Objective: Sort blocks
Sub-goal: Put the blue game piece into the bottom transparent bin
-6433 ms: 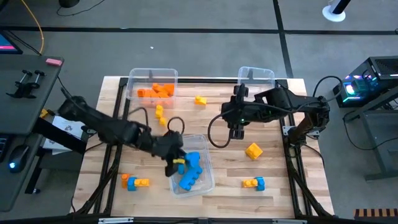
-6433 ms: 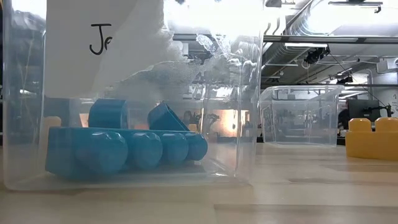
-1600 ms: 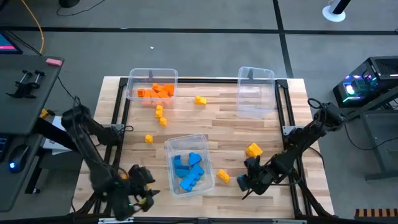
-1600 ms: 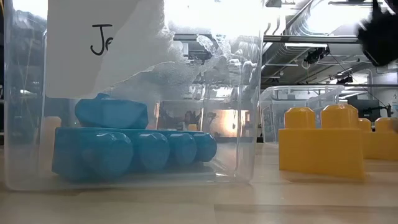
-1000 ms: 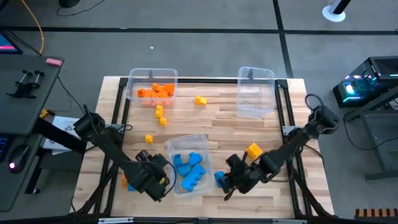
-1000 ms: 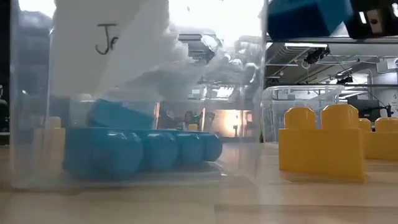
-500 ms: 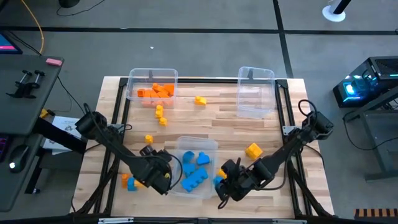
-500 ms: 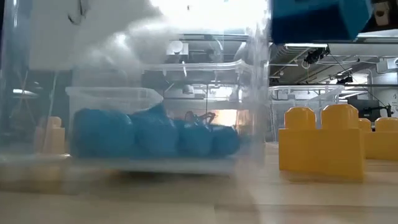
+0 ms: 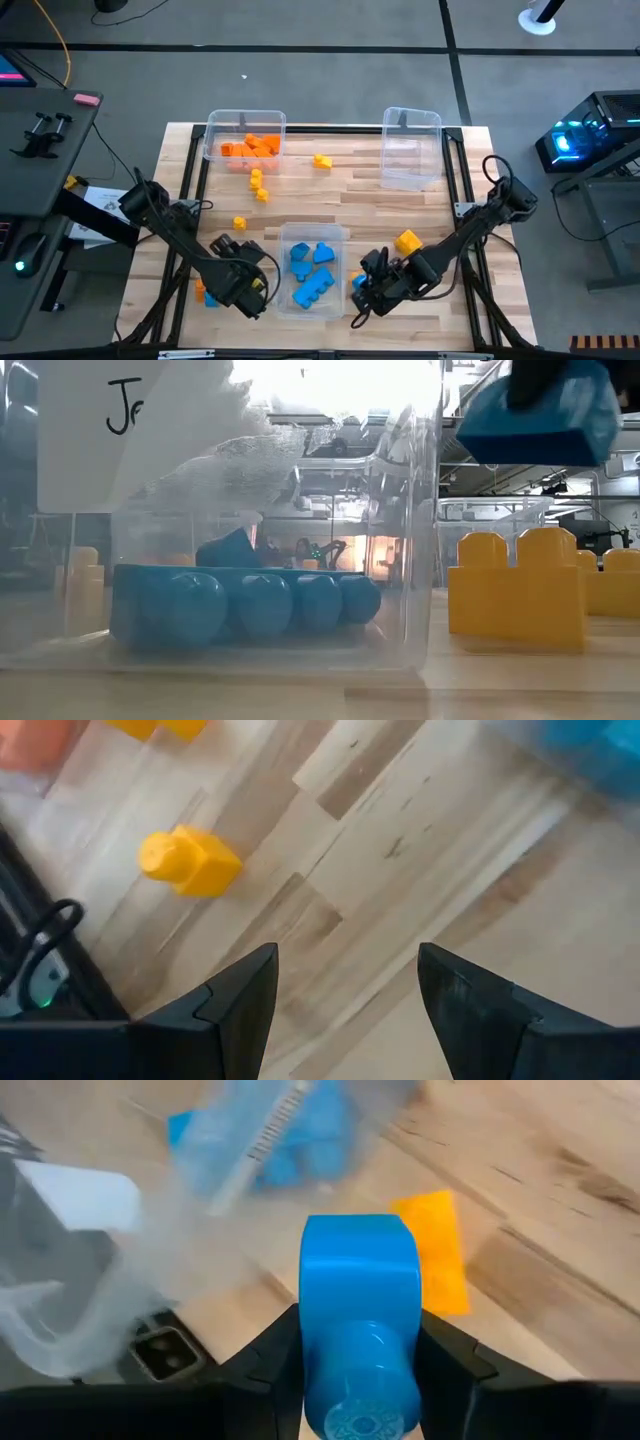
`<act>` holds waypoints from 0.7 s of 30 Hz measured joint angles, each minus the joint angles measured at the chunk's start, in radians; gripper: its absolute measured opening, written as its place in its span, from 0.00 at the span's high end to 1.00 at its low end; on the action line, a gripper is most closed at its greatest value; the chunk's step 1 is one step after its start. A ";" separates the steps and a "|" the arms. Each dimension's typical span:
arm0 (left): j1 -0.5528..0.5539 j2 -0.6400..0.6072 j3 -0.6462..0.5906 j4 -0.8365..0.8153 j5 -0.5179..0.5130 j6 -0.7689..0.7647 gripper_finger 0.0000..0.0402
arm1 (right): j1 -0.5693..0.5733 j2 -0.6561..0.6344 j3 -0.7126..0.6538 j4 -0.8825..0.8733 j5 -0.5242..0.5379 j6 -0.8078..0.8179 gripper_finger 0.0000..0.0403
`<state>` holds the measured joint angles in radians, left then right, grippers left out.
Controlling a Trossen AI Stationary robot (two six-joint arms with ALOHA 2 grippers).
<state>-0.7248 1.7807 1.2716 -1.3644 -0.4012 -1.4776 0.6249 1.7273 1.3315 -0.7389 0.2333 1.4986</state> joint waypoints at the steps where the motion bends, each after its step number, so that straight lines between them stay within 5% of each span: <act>1: -0.006 -0.004 0.000 -0.009 0.001 -0.003 0.43 | -0.003 -0.004 0.000 -0.012 -0.002 0.000 0.67; 7: -0.044 -0.079 0.000 -0.158 0.001 -0.053 0.43 | -0.017 -0.090 0.000 -0.154 0.015 -0.014 0.67; 11: -0.109 -0.204 0.000 -0.199 -0.032 -0.192 0.43 | -0.027 -0.187 0.003 -0.132 0.134 -0.021 0.67; 15: -0.219 -0.319 0.000 -0.141 -0.186 -0.366 0.43 | -0.036 -0.220 0.034 0.093 0.307 -0.167 0.67; 21: -0.380 -0.363 0.000 -0.001 -0.405 -0.480 0.43 | -0.097 -0.131 0.045 0.443 0.258 -0.417 0.67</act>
<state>-1.1049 1.4178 1.2716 -1.3656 -0.8066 -1.9579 0.5279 1.5961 1.3762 -0.2954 0.4908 1.0819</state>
